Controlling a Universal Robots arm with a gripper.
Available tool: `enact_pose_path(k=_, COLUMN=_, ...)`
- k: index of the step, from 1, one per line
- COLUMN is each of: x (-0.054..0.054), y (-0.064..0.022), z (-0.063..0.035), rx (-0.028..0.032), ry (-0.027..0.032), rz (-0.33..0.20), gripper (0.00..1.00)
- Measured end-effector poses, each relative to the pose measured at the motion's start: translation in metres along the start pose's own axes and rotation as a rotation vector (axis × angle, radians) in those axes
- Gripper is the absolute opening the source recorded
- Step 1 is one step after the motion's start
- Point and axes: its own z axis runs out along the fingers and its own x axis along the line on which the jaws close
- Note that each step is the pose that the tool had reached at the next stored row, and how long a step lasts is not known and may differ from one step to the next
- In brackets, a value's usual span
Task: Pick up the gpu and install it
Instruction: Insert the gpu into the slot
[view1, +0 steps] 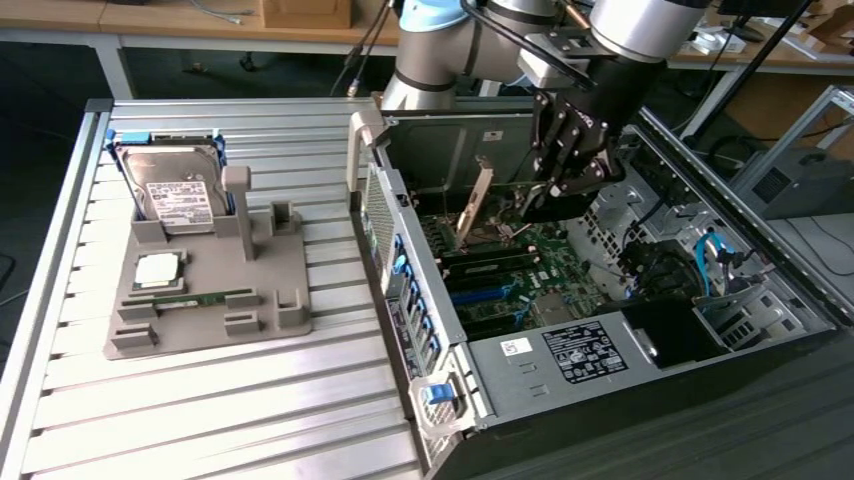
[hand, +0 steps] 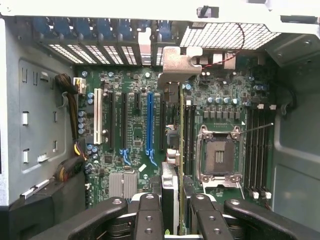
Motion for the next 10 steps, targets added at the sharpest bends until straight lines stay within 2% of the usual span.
enact_pose_path(k=10, x=0.0035, y=0.0012, z=0.0073, rx=0.0, ry=0.0001, rz=0.0, gripper=0.27)
